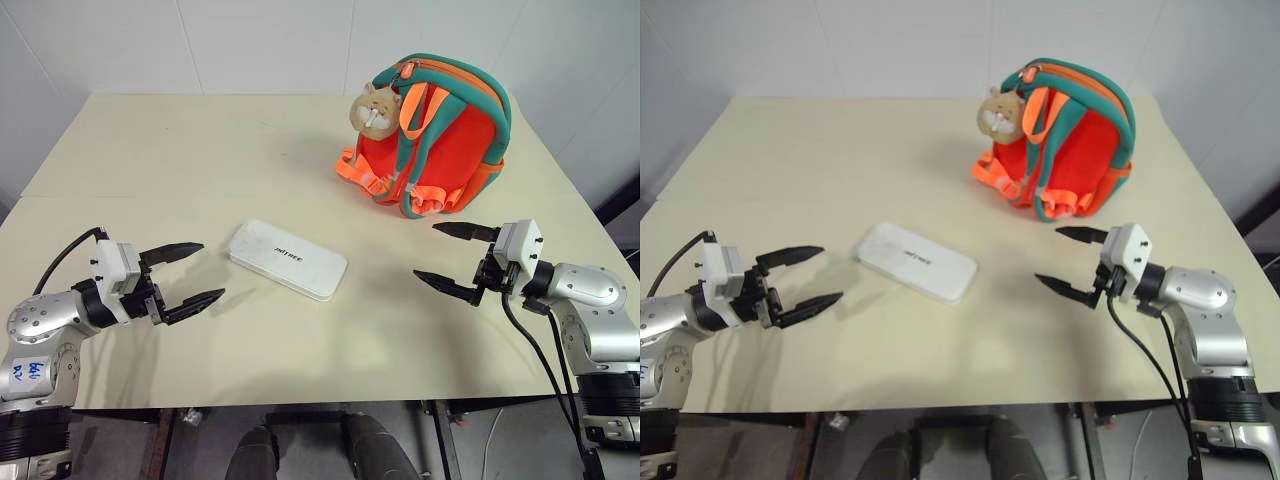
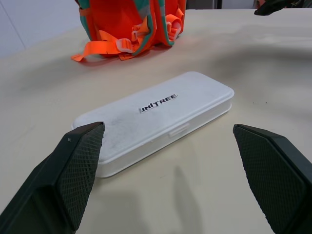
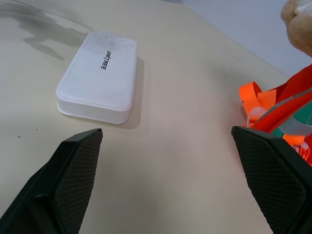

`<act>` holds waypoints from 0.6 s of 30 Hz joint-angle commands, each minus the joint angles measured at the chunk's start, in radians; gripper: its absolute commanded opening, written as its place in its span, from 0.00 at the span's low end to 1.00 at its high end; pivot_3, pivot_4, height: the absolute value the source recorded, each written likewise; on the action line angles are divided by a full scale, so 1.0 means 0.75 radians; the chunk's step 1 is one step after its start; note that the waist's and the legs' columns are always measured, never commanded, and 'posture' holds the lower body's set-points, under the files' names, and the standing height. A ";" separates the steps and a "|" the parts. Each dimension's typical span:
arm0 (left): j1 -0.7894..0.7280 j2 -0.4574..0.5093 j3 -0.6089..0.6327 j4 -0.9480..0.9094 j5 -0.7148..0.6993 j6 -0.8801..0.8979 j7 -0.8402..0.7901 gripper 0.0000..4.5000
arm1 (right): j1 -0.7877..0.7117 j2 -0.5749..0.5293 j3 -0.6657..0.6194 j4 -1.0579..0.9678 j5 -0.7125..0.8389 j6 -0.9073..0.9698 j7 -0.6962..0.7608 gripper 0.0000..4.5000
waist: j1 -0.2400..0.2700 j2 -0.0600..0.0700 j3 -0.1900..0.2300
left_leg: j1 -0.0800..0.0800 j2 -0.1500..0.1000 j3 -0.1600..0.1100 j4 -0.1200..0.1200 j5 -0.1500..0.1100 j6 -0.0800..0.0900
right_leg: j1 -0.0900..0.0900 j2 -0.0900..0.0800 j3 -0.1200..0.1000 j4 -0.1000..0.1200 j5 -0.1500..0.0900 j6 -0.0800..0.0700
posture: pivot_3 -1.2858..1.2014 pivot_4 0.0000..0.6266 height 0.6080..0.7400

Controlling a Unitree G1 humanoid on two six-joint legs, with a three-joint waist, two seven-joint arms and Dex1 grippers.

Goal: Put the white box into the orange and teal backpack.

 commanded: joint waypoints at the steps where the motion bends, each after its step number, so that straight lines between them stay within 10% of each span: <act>1: -0.009 0.011 0.020 -0.029 -0.025 0.002 0.009 1.00 | -0.037 -0.001 -0.008 -0.036 0.019 0.004 -0.001 1.00 | 0.000 0.000 0.000 | 0.000 0.000 0.000 0.000 0.000 0.000 | 0.000 0.000 0.000 0.000 0.000 0.000 | 0.52 0.24 1.00; 8: -0.056 0.002 0.017 0.031 0.013 -0.032 0.060 0.96 | -0.058 0.046 0.050 -0.079 -0.005 0.064 -0.047 1.00 | 0.000 0.000 0.000 | 0.000 0.000 0.000 0.000 0.000 0.000 | 0.000 0.000 0.000 0.000 0.000 0.000 | 0.52 0.24 1.00; 18: -0.253 0.032 0.004 0.383 0.170 -0.182 0.154 0.30 | 0.043 0.231 0.261 -0.246 -0.223 0.196 -0.360 0.32 | 0.001 0.000 0.000 | -0.002 0.000 -0.001 0.000 0.000 0.000 | -0.003 0.000 -0.001 0.001 0.000 0.000 | 0.52 0.24 1.00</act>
